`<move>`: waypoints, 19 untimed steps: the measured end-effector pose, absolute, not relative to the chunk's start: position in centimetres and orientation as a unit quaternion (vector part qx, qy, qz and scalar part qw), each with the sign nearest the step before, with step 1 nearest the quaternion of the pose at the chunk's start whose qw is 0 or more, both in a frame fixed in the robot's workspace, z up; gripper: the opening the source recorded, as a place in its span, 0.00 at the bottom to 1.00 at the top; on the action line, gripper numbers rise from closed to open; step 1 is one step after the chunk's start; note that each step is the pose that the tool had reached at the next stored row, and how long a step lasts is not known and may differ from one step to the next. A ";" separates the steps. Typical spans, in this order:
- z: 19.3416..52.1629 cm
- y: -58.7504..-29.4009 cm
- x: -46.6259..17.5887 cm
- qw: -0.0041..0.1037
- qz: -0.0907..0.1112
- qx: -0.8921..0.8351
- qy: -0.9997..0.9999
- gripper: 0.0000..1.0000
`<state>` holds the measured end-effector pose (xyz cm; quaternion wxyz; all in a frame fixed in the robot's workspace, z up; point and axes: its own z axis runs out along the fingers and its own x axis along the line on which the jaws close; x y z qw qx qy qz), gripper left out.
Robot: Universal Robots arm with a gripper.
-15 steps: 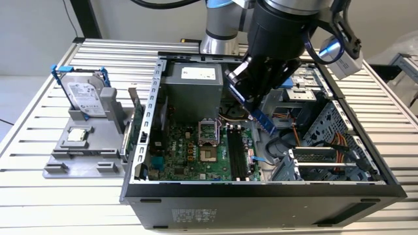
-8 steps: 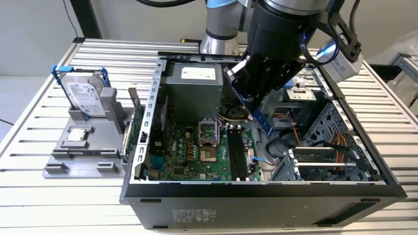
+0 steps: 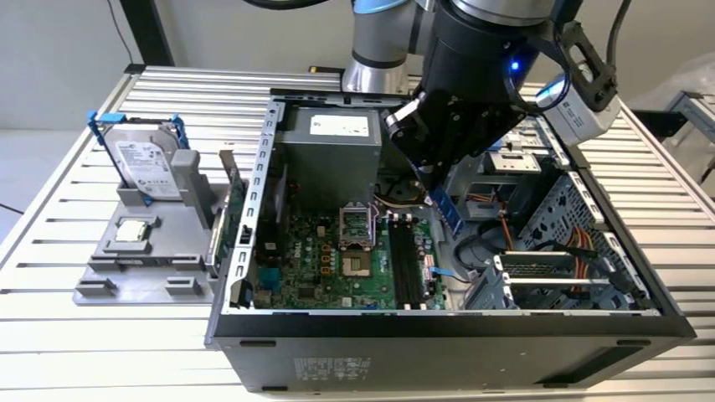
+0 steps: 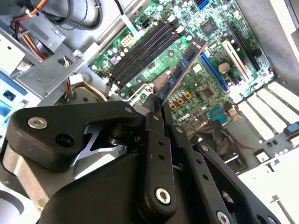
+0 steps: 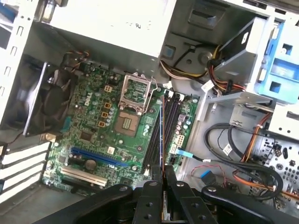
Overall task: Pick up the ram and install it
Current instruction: 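Insert the ram into the slot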
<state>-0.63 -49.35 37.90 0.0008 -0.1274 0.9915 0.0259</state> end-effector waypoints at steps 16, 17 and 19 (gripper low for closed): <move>37.9 -49.3 -0.6 0.003 0.026 -0.034 0.999 0.00; 37.9 -49.3 -0.6 0.003 0.026 -0.029 0.999 0.00; 37.9 -49.3 -0.6 0.004 0.026 -0.018 1.000 0.00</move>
